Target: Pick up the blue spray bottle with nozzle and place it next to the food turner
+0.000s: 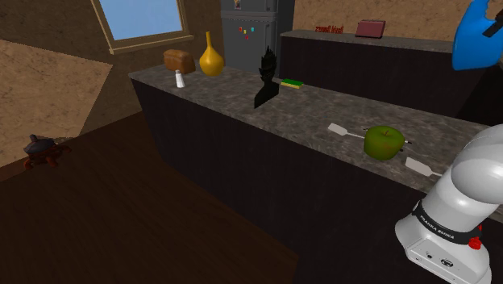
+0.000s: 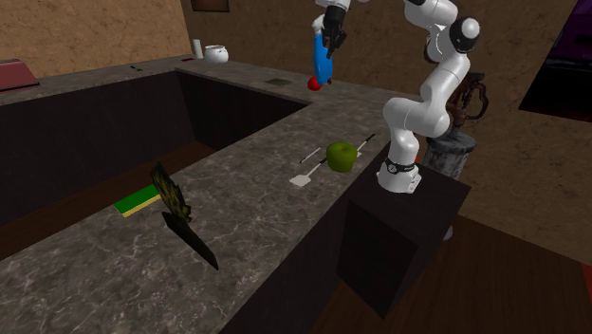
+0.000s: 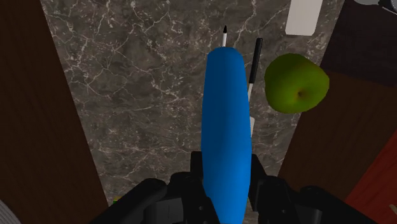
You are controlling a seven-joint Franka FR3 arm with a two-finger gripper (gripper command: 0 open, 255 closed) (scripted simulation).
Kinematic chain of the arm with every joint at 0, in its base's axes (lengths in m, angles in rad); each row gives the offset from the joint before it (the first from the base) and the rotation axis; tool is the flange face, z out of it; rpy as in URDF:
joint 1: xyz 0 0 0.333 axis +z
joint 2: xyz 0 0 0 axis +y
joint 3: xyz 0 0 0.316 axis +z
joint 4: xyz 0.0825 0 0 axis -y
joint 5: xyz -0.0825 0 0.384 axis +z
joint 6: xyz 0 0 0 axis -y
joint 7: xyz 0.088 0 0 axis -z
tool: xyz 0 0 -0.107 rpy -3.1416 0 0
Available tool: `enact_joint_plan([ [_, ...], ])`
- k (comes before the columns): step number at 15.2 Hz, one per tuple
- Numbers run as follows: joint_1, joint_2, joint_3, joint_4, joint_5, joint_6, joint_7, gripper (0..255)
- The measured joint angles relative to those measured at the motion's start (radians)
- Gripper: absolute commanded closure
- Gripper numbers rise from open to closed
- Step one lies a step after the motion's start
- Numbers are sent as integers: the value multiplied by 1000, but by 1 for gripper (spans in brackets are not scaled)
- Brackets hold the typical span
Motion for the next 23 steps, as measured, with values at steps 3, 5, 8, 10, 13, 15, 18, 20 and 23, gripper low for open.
enact_joint_plan([
  [3, -12, -19, -18, -15, -17, -1, -22, 255],
  [5, -20, -31, -26, -42, -26, 15, -27, 255],
  [8, -31, -49, -37, -89, -40, 45, -31, 255],
  [10, -39, -62, -45, -122, -50, 66, -35, 255],
  [13, -52, -81, -54, -169, -63, 94, -36, 255],
  [15, -58, -89, -64, -198, -72, 116, -39, 255],
  [18, -69, -104, -79, -240, -88, 145, -43, 255],
  [20, -77, -114, -90, -271, -99, 166, -46, 255],
  [23, -87, -125, -107, -310, -114, 195, -50, 255],
])
